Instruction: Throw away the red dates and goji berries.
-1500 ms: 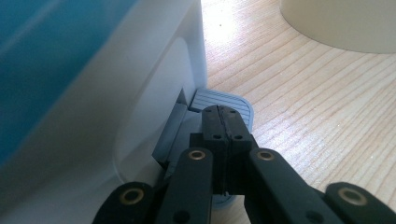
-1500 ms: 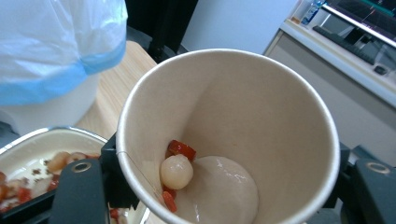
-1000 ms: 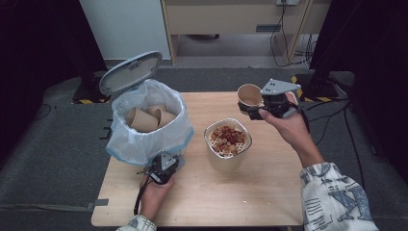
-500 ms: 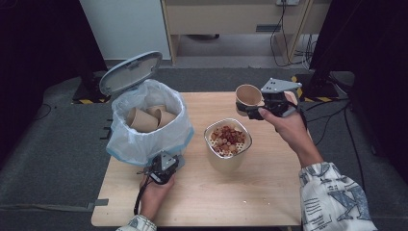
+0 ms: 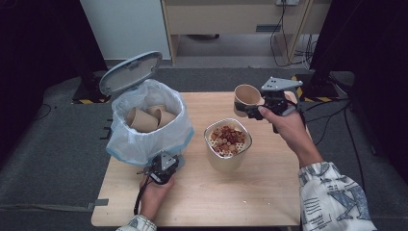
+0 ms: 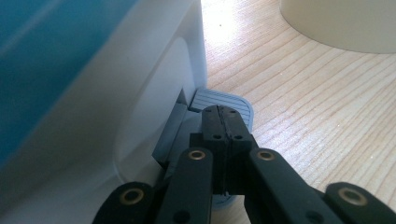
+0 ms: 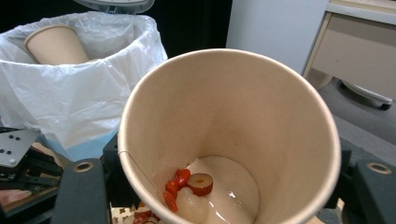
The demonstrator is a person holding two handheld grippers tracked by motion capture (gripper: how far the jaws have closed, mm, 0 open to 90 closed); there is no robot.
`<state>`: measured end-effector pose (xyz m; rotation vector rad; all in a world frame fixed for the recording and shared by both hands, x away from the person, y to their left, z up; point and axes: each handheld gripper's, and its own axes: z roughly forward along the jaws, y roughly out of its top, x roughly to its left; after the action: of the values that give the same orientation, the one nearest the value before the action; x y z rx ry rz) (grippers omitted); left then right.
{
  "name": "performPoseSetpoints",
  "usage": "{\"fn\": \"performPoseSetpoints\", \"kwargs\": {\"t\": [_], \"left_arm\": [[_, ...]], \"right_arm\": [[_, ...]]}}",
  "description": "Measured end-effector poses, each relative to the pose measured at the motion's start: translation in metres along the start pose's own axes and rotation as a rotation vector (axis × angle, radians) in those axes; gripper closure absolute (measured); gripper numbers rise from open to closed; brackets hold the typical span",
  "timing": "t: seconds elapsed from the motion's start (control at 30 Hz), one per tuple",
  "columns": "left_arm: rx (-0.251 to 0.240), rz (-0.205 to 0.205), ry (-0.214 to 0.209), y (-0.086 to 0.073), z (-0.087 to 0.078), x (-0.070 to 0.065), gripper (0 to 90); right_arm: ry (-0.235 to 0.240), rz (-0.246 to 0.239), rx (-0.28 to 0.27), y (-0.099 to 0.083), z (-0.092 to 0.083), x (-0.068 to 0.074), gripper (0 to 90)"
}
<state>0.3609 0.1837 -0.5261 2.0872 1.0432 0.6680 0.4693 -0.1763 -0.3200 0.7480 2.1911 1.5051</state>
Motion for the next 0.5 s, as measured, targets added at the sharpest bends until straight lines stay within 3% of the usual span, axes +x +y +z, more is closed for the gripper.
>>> {"fn": "performPoseSetpoints", "kwargs": {"t": [0.5], "left_arm": [[0.000, 0.001, 0.001, 0.0000, 0.0000, 0.0000, 89.0]], "right_arm": [[0.027, 0.017, -0.009, 0.0022, 0.0019, 0.0027, 30.1]]}}
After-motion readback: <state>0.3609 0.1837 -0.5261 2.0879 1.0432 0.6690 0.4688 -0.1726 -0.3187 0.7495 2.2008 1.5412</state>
